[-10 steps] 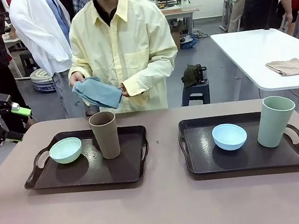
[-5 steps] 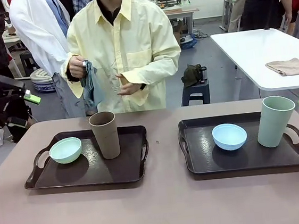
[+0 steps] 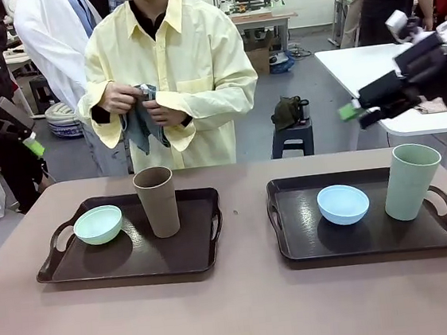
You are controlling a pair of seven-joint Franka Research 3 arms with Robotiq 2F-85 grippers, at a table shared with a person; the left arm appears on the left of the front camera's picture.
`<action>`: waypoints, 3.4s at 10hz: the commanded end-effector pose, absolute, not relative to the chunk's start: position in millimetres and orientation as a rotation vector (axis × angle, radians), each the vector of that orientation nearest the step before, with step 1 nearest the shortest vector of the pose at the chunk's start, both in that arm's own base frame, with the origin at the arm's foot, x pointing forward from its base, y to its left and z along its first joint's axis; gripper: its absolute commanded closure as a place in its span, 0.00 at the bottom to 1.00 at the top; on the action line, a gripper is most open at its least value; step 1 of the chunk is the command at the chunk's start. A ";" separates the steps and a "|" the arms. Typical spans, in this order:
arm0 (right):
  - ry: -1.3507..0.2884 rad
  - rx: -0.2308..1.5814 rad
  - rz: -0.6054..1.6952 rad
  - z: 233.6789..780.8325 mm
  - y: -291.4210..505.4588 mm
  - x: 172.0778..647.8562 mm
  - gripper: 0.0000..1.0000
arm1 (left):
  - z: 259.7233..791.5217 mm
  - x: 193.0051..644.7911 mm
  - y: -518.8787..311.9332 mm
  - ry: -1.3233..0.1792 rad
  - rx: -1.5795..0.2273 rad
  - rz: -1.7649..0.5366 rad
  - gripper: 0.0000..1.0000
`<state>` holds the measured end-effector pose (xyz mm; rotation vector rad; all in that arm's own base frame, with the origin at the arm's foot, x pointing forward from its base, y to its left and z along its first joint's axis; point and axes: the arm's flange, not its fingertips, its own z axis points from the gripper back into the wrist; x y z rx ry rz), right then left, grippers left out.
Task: Set up a tray with a mat and arrange the tableware.
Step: Pick up the Picnic Bowl and Reusable plastic cup from the Handle tray in front of the human's position and hold them in the air.
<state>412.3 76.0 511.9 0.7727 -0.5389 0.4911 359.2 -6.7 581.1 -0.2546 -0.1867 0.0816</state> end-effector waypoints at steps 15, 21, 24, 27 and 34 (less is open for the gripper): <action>-0.617 0.693 1.154 453.3 277.7 433.6 0.00 | 585.9 408.7 -29.7 -0.012 -0.070 0.029 0.00; -0.765 0.433 1.320 381.8 375.9 471.2 0.00 | 500.0 439.5 -11.2 0.003 -0.214 -0.139 0.00; -0.755 0.532 1.405 368.7 386.9 472.5 0.00 | 474.9 447.2 -15.1 0.031 -0.230 -0.111 0.00; -0.737 0.497 1.373 371.3 393.2 466.5 0.00 | 475.4 442.5 -10.5 0.047 -0.212 -0.124 0.00; -0.772 0.576 1.527 340.9 411.2 487.0 0.00 | 431.3 465.6 -15.0 -0.016 -0.063 -0.084 0.00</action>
